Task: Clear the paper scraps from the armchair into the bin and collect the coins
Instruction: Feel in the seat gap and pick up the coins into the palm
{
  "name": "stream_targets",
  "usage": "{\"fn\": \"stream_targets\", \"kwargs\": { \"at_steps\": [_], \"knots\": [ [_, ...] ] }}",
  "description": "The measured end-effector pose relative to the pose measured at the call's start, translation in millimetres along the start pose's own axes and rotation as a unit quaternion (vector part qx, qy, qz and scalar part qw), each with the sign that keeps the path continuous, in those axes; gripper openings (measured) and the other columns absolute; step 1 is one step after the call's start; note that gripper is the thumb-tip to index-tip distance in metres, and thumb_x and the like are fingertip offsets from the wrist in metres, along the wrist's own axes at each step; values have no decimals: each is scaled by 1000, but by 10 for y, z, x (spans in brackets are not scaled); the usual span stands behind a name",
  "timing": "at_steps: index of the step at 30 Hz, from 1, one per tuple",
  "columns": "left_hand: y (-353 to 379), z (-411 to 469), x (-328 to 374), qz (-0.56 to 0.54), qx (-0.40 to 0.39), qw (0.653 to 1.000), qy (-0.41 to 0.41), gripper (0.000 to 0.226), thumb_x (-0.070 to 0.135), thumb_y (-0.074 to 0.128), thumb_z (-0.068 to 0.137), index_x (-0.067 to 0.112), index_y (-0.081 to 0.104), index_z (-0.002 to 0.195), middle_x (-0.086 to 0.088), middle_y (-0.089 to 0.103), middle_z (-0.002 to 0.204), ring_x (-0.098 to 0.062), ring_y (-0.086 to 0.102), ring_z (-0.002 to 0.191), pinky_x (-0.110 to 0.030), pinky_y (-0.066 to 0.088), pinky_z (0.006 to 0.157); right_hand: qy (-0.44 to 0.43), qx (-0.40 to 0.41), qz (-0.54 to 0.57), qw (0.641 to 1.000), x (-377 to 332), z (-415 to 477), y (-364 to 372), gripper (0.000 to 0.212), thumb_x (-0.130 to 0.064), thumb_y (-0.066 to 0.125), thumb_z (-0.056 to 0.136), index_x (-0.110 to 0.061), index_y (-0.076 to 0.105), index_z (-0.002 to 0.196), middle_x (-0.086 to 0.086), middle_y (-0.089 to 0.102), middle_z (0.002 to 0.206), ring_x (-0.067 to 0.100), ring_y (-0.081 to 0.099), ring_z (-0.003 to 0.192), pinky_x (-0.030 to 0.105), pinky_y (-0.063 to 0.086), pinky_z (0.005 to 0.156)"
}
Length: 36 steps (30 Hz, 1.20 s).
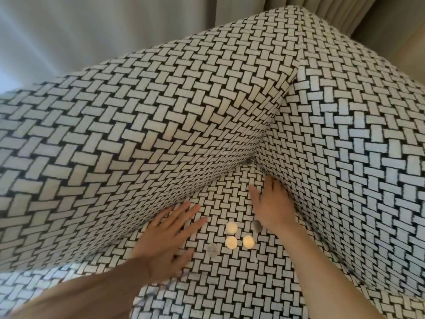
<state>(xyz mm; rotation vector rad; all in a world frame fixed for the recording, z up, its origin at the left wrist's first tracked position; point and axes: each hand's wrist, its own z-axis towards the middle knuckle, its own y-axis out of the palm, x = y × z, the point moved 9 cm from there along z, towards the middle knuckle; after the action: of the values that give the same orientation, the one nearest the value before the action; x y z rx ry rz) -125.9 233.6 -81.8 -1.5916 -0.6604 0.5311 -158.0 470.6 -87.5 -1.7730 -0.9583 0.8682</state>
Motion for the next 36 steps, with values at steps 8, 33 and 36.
{"fn": "stream_targets", "kwargs": {
  "at_steps": [8, 33, 36],
  "knots": [
    [27, 15, -1, -14, 11, 1000, 4, 76, 53, 42, 82, 29, 17, 150, -2, 22, 155, -20, 16, 142, -43, 20, 106, 22, -116, 5, 993, 6, 287, 49, 77, -62, 18, 93, -7, 19, 147, 15, 29, 151, 32, 32, 136, 42, 32, 110],
    [22, 6, -19, -36, 18, 999, 8, 73, 54, 39, 85, 28, 18, 149, -2, 18, 156, -21, 18, 142, -45, 21, 105, -98, -55, -20, 993, -411, 98, -394, 60, -26, 44, 95, -21, 19, 149, 6, 18, 156, 26, 21, 141, 43, 29, 112],
    [22, 0, -14, -41, 18, 999, 6, 72, 54, 38, 85, 29, 17, 150, -2, 18, 157, -20, 17, 143, -45, 20, 106, -88, -85, -46, 991, -431, 217, -258, 62, -27, 37, 97, -23, 6, 151, 2, 5, 159, 28, 12, 144, 45, 22, 115]
  ]
}}
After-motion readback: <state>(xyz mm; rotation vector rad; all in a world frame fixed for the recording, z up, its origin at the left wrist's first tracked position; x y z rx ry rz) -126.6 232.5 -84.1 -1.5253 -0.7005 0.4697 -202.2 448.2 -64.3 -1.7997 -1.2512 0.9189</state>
